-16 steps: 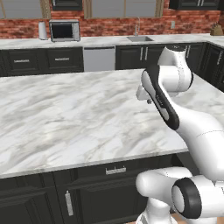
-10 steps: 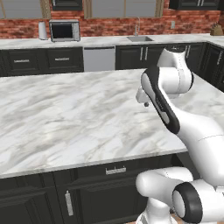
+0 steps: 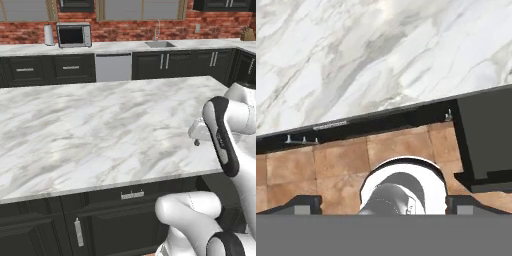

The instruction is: Restock the sink supplies by placing the sponge and soap dispenser on the counter and next to the sink. Make sure the soap dispenser is upright.

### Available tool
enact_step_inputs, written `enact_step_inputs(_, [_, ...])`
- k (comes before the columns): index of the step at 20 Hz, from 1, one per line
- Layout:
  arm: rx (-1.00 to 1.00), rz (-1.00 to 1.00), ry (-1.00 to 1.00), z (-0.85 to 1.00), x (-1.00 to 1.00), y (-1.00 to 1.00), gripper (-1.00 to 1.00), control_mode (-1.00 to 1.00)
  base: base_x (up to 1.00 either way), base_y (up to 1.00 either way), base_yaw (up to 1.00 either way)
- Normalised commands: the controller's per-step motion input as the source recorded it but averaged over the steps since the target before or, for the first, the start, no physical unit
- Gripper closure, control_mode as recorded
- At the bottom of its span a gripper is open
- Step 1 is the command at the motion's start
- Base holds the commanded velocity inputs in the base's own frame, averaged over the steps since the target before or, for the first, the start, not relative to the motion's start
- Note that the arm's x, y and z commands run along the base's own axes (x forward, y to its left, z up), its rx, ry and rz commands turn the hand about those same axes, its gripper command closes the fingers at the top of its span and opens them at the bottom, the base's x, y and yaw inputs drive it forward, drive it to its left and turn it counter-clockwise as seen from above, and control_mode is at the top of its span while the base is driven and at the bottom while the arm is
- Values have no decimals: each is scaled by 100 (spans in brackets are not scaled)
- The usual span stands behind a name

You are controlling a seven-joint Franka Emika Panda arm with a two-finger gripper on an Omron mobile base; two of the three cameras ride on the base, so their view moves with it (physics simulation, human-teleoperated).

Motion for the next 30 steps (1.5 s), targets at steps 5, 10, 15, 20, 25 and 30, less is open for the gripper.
enact_step_inputs(5, [19, -9, 25, -67, -1, -100, -100, -100, 0, 0, 0])
enact_step_inputs(10, [6, -8, 17, -51, -2, -100, -100, -100, 0, 0, 0])
enact_step_inputs(15, [1, -6, -1, -90, -34, -97, -100, -100, 0, 0, 0])
enact_step_inputs(20, [0, -1, -9, -42, -24, -99, -100, -100, 0, 0, 0])
enact_step_inputs(25, [2, 0, 0, -30, 0, -100, -100, -100, 0, 0, 0])
enact_step_inputs(30, [14, 1, 0, -28, 0, -92, -100, -100, 0, 0, 0])
